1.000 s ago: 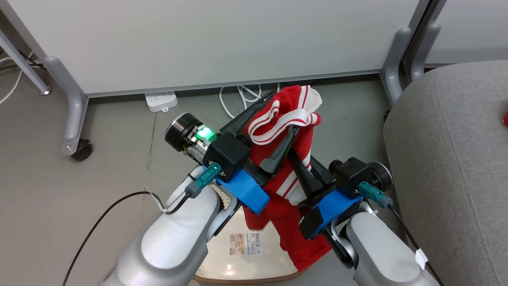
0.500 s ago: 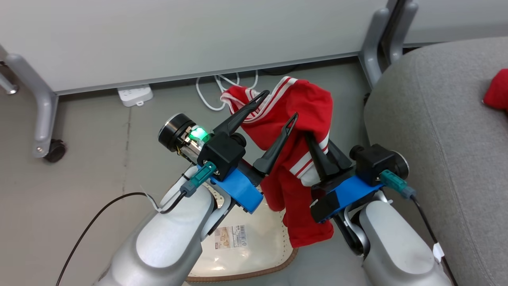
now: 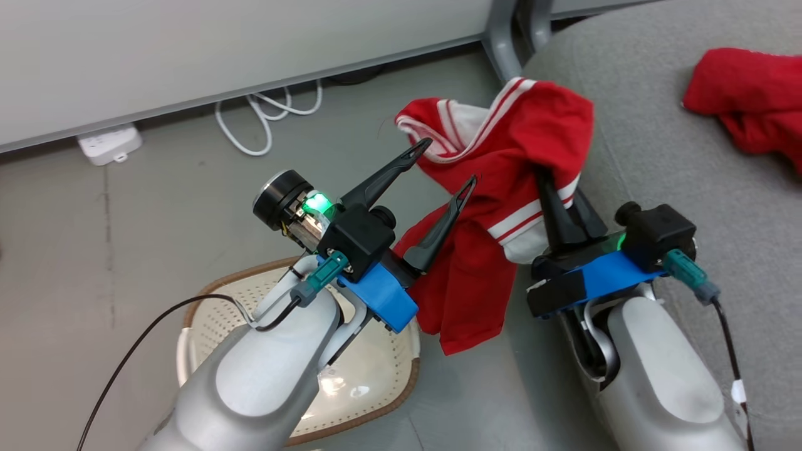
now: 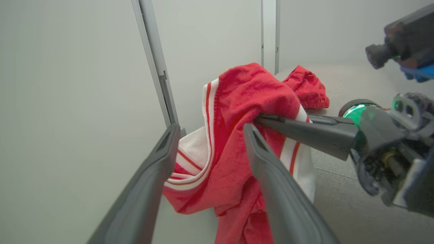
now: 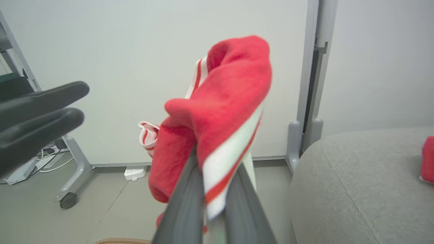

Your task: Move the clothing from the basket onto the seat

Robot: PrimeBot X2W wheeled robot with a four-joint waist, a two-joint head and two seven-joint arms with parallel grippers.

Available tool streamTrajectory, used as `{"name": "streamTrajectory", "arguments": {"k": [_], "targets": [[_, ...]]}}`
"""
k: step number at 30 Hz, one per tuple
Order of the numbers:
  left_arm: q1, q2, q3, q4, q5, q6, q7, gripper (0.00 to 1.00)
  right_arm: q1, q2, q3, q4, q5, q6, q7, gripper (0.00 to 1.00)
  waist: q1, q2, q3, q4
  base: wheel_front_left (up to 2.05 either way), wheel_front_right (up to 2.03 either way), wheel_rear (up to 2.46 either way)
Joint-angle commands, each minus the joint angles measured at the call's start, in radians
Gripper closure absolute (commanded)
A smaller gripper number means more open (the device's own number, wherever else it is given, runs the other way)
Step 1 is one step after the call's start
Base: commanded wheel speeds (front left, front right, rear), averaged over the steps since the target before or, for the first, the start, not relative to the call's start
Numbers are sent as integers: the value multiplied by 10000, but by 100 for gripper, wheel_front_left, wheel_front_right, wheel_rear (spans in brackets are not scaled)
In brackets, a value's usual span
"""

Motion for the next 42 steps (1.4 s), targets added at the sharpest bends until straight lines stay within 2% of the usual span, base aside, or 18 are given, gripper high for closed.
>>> {"name": "streamTrajectory", "arguments": {"k": [1, 14, 23, 32, 42], "targets": [[-130, 65, -15, 21, 57, -14, 11, 0, 143, 42, -164, -121, -34, -7, -14, 100, 0, 0, 243, -376, 0, 0, 0], [-279, 136, -515, 125, 86, -159, 201, 0, 749, 53, -1579, -859, 153, -7, -14, 100, 0, 0, 744, -1866, 0, 0, 0], [-267, 249, -789, 84, 32, -233, 384, 0, 1247, 54, -2103, -1063, 517, -7, -14, 100, 0, 0, 957, -2748, 0, 0, 0], [-195, 367, -891, 41, -51, -185, 433, 0, 1424, 54, -2080, -1065, 685, -7, -14, 100, 0, 0, 980, -3051, 0, 0, 0], [-276, 426, -917, -46, -138, -104, 461, 0, 1012, 54, -2119, -1215, 526, -7, -14, 100, 0, 0, 1113, -2936, 0, 0, 0]]}}
